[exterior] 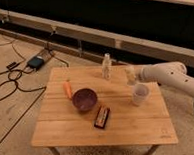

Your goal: Place the eraser in the ceramic cup

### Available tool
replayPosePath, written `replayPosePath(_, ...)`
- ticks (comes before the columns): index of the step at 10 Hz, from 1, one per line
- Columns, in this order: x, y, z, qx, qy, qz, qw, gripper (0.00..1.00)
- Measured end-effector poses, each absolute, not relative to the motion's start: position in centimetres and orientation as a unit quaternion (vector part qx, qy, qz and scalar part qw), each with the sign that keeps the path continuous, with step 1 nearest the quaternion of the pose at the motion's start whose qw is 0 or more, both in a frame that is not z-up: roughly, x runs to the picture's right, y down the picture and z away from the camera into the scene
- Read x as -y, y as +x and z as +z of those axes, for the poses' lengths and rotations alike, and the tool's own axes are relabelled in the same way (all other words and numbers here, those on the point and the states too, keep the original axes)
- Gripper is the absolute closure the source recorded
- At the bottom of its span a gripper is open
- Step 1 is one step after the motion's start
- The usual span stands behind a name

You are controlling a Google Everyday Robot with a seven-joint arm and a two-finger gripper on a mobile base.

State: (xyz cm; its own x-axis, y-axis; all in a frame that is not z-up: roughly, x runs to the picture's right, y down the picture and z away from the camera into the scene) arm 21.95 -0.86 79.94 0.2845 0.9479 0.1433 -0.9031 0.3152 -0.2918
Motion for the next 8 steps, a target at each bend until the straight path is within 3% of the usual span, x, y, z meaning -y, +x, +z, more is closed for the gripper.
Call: replayPosePath(8, -2.6, 24.7, 78.6, 0.113, -0.087, 0.599, 0.788, 1.0)
